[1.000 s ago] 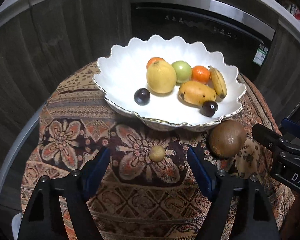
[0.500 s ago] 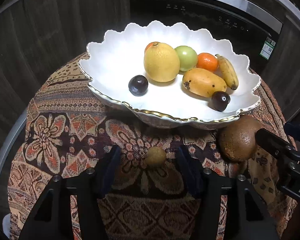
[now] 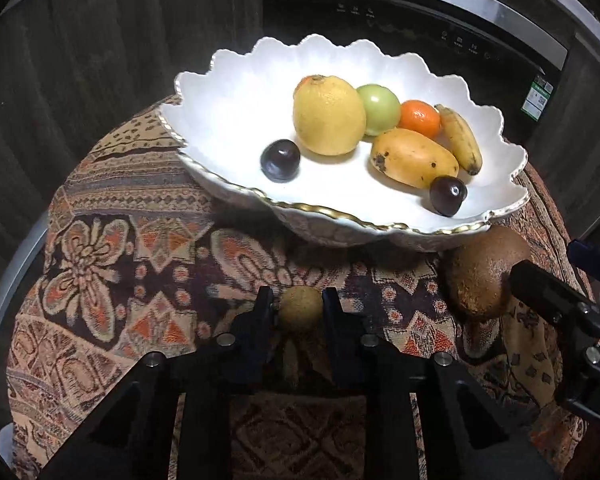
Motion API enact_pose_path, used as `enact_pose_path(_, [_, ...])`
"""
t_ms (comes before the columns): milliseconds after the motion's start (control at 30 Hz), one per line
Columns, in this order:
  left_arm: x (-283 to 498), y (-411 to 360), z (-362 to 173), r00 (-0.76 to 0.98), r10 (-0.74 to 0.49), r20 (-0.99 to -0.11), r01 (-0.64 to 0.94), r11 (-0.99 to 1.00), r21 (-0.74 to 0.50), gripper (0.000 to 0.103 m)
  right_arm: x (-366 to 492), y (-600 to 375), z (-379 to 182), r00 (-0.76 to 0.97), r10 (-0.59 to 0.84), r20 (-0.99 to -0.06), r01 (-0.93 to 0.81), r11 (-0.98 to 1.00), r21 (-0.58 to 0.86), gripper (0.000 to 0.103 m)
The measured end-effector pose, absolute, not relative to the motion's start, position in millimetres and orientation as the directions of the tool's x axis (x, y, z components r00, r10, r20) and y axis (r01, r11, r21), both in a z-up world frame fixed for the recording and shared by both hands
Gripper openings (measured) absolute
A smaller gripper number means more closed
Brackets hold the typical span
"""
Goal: Organize fruits
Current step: 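Reach the left tool to the small tan fruit while the right tool approaches the kiwi, then grasp the small tan fruit with the left tool while the right tool grasps the kiwi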
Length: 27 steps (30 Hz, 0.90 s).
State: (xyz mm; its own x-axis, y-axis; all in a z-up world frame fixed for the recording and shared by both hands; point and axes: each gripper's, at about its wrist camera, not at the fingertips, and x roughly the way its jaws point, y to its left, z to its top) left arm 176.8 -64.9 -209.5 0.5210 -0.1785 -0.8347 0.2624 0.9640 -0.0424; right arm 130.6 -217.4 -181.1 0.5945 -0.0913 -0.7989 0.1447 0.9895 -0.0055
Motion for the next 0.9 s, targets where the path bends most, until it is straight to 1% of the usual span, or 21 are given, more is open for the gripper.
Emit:
enact_pose_path(100, [175.6, -59.5, -202.8, 0.536, -0.164, -0.828, 0.252, 0.967, -0.029, 0.025, 131.3, -213.5, -180.4, 0.598, -0.072, -0.798, 0.128, 0.992, 0.006, 0.087])
enact_pose_path(400, [174.4, -35.1, -195.9, 0.54, -0.15, -0.828, 0.21, 0.977, -0.04, 0.025, 140.2, -198.5, -186.9, 0.585, -0.036, -0.81, 0.085, 0.996, 0.017, 0.086])
enact_pose_path(500, [176.2, -27.8, -197.0, 0.53, -0.154, -0.834, 0.189, 0.98, -0.062, 0.025, 144.8, -194.3, -192.0, 0.575, -0.034, -0.817, 0.081, 0.997, 0.015, 0.086])
enact_pose_path(800, [179.7, -16.5, -199.5, 0.524, -0.152, -0.838, 0.166, 0.983, -0.074, 0.025, 163.7, -188.6, -207.7, 0.54, -0.06, -0.839, 0.09, 0.996, -0.014, 0.086])
enact_pose_path(867, [179.6, -15.6, -200.2, 0.523, -0.152, -0.839, 0.165, 0.983, -0.075, 0.025, 167.4, -189.8, -212.0, 0.525, -0.059, -0.849, 0.098, 0.995, -0.009, 0.085])
enact_pose_path(900, [179.8, -15.4, -200.6, 0.522, -0.153, -0.839, 0.166, 0.983, -0.076, 0.025, 168.7, -190.3, -213.5, 0.52, -0.058, -0.852, 0.1, 0.995, -0.006, 0.08])
